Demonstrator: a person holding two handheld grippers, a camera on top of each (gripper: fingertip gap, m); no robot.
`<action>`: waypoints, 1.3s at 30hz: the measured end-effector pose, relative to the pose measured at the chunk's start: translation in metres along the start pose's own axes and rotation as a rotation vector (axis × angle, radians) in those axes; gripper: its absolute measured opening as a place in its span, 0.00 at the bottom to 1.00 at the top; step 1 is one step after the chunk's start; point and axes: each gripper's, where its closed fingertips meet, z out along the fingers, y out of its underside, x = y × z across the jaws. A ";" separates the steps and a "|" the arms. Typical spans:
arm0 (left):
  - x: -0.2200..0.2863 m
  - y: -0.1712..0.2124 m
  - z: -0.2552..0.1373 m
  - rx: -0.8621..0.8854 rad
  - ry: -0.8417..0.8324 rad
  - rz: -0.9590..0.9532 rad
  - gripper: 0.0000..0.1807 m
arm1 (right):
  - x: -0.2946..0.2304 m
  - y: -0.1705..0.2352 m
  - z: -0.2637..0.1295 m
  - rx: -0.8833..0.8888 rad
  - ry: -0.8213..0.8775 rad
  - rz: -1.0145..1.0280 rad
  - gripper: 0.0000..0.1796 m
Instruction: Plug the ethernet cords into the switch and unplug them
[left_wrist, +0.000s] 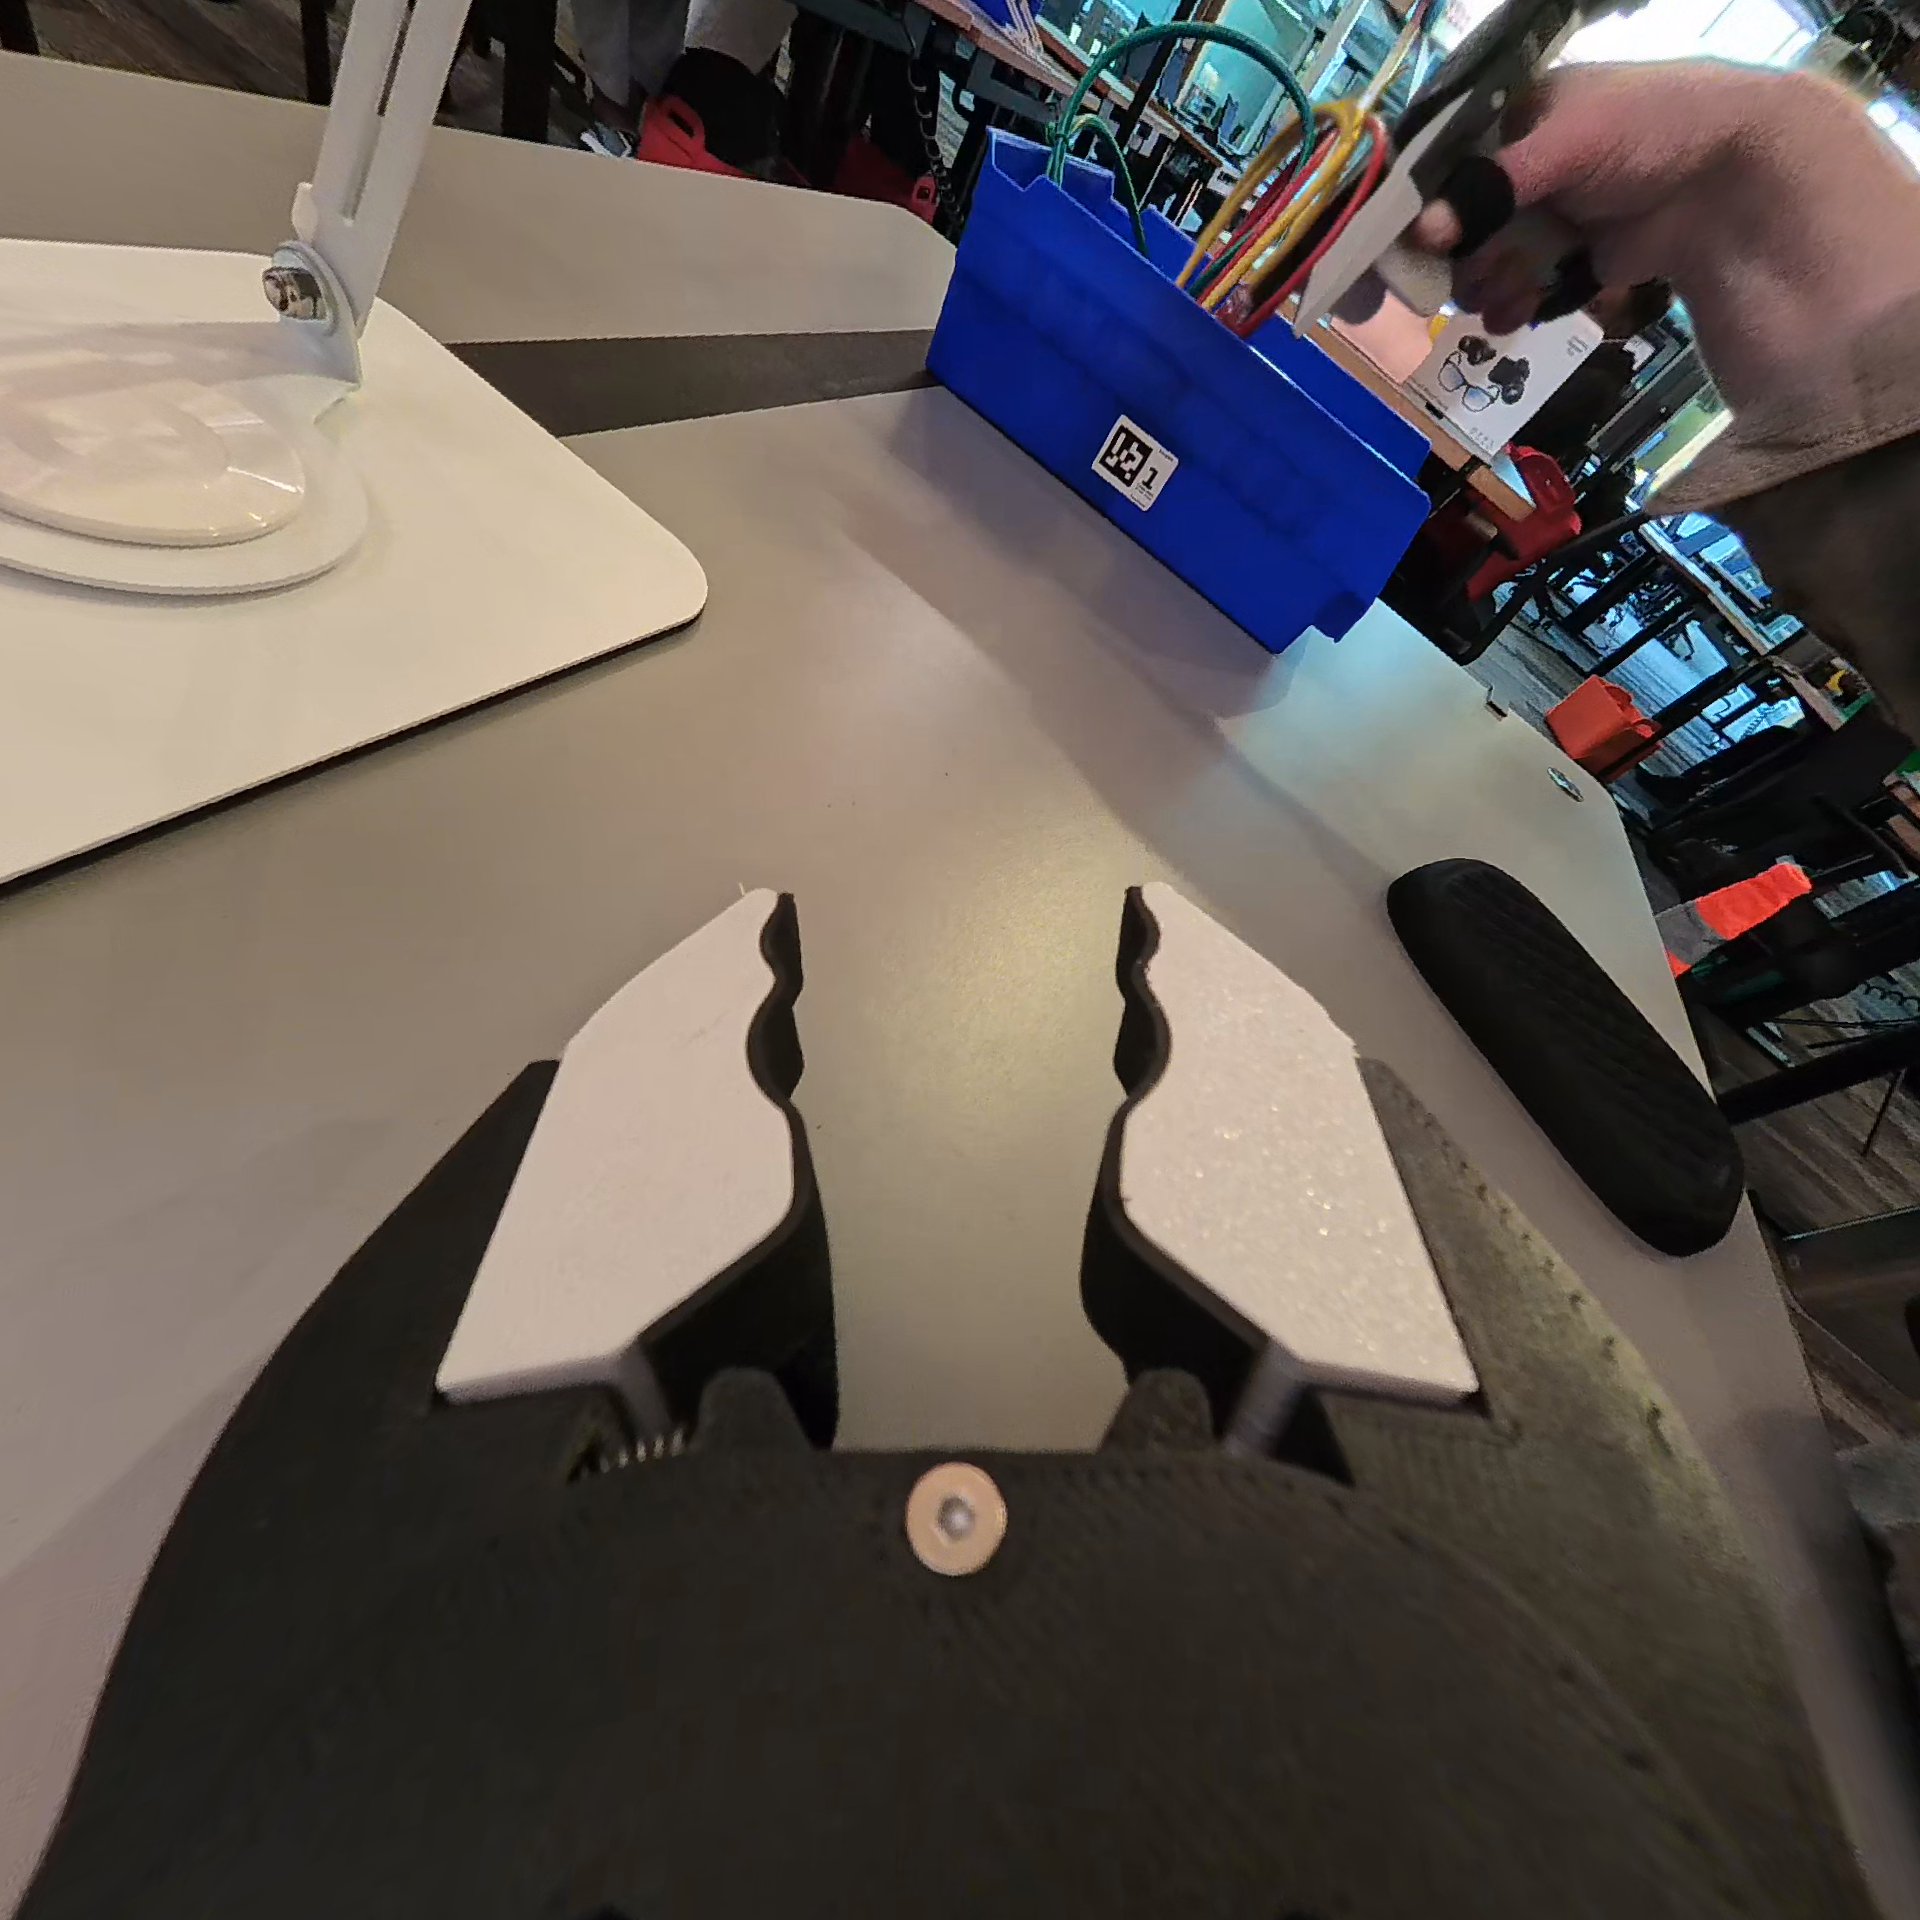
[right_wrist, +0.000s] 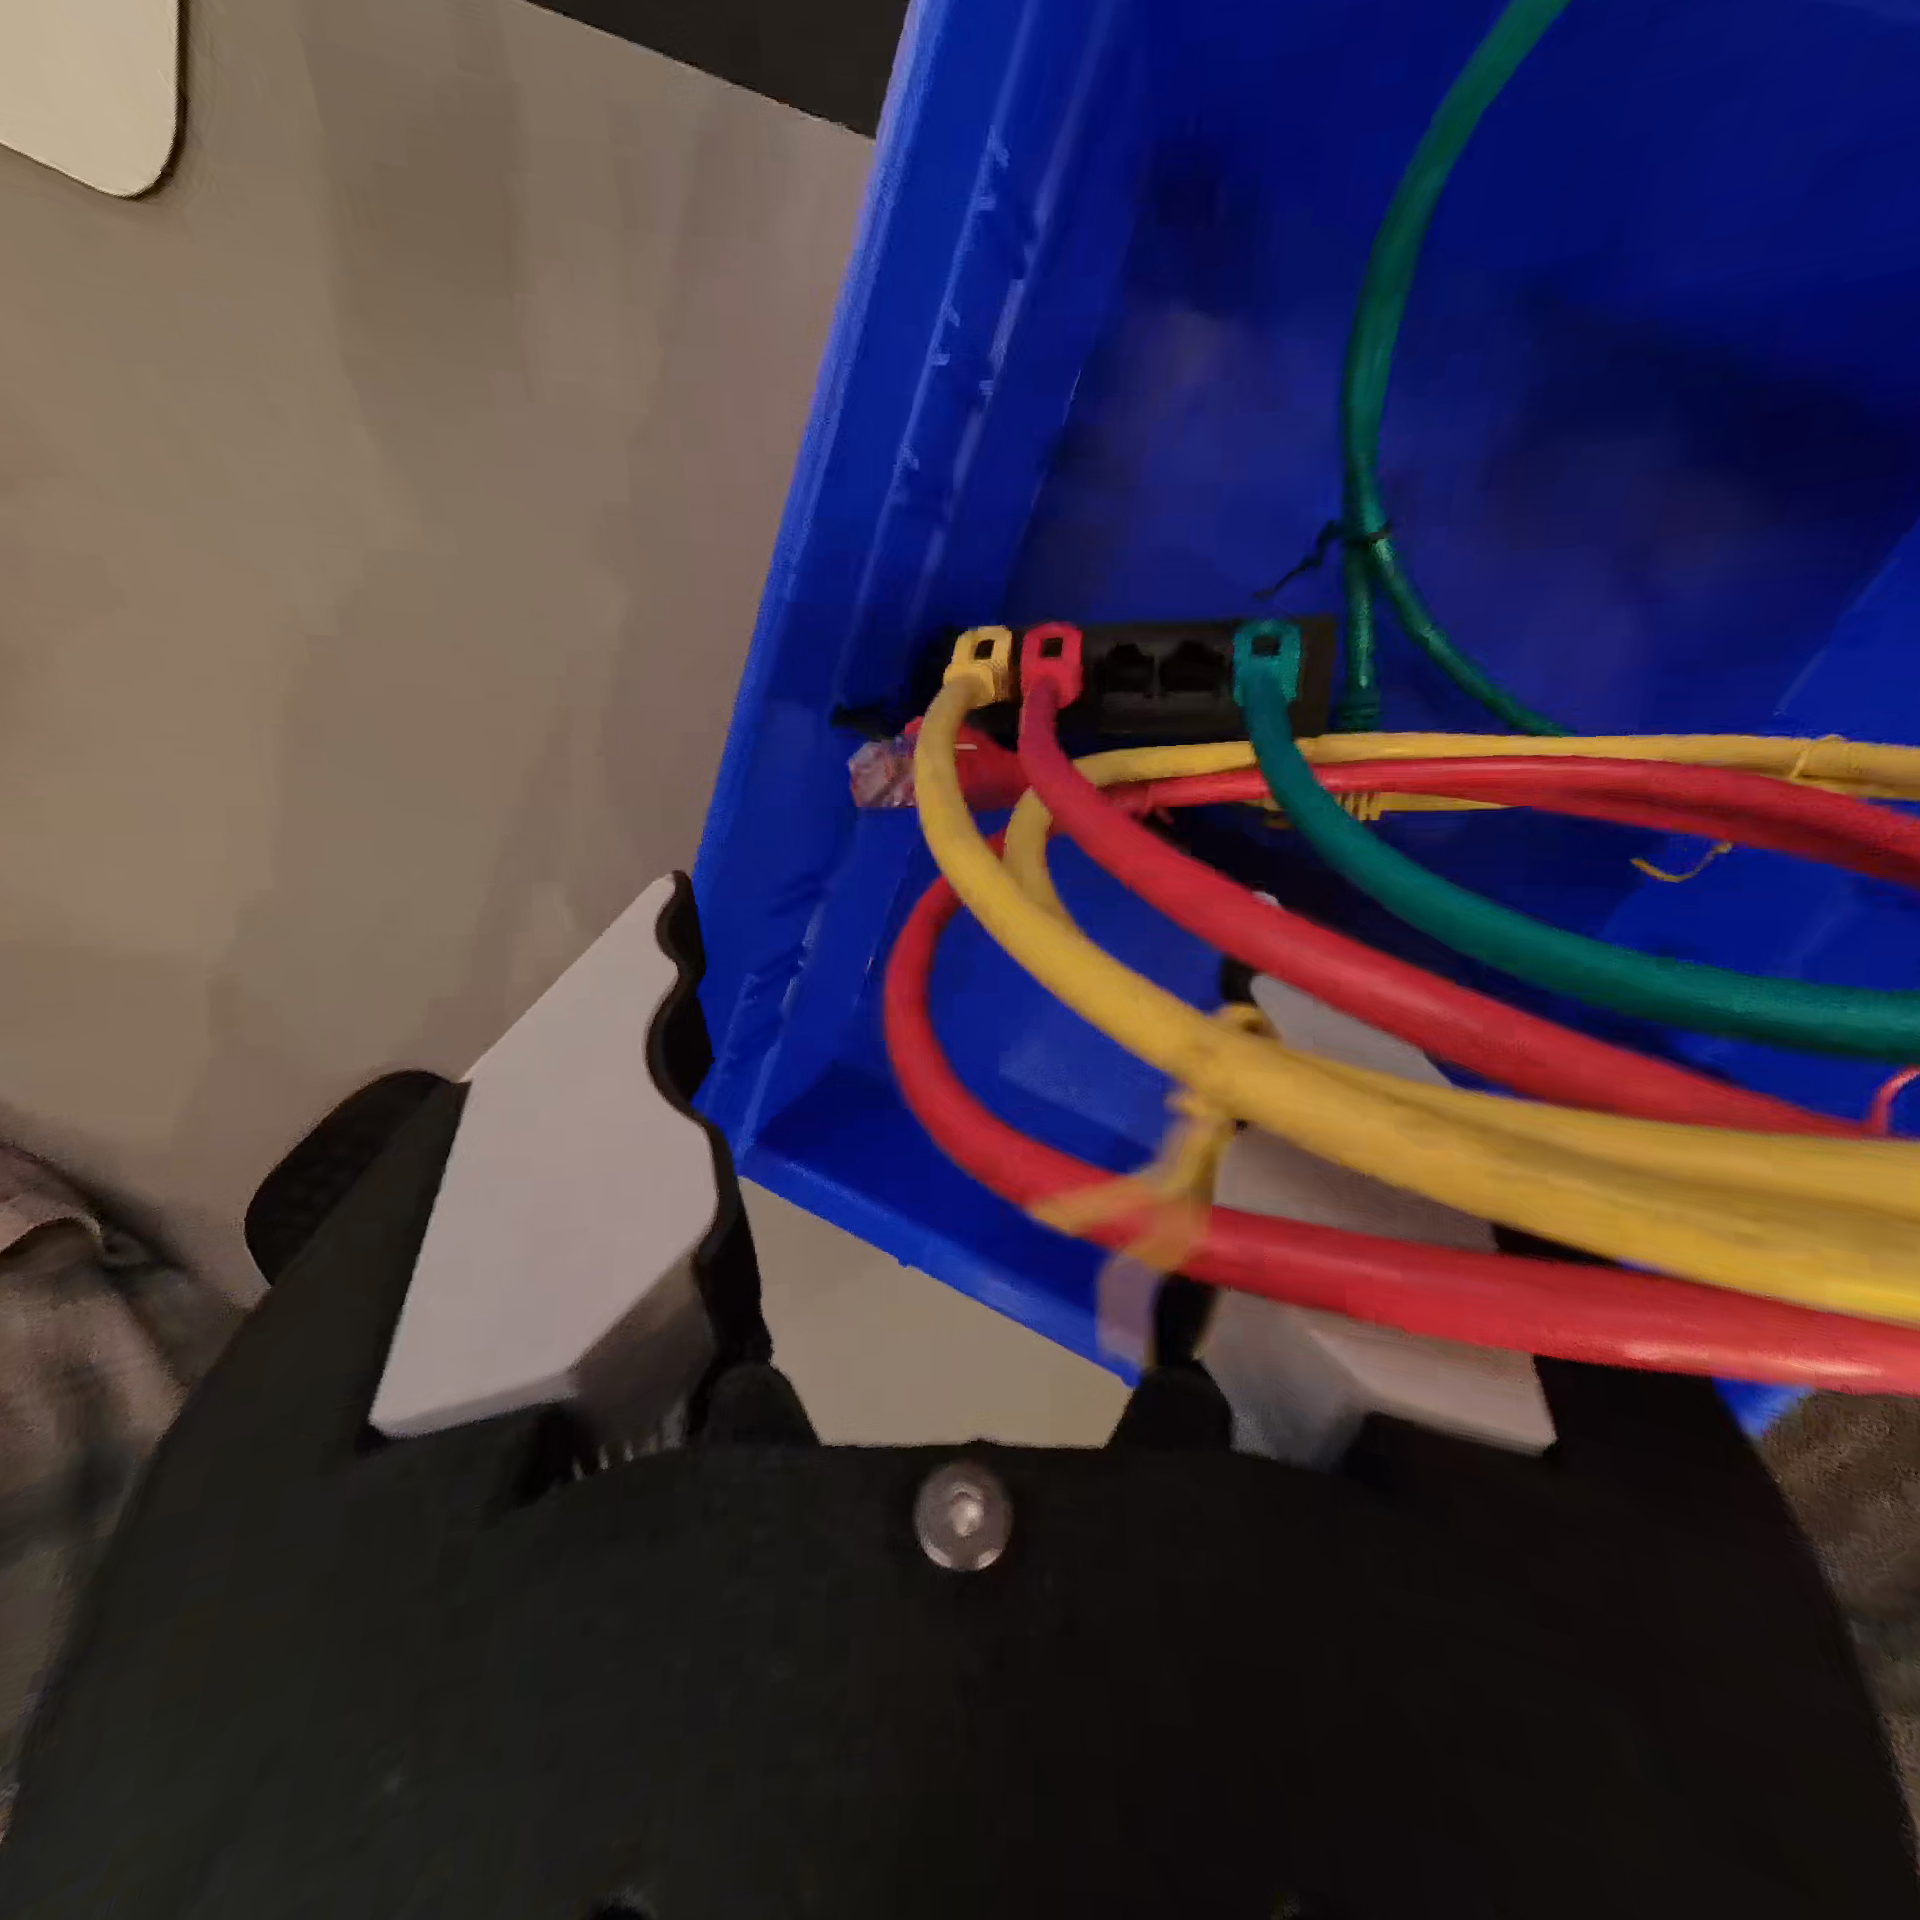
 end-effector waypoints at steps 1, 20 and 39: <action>0.000 0.000 0.000 0.000 -0.001 0.001 0.32 | -0.002 0.000 0.004 0.012 -0.016 0.009 0.57; 0.000 0.000 0.000 0.000 -0.009 0.010 0.32 | 0.038 -0.014 -0.090 0.290 0.785 -0.618 0.39; 0.001 0.001 0.002 -0.011 -0.003 0.018 0.32 | 0.047 -0.067 -0.082 -0.505 0.777 -1.231 0.03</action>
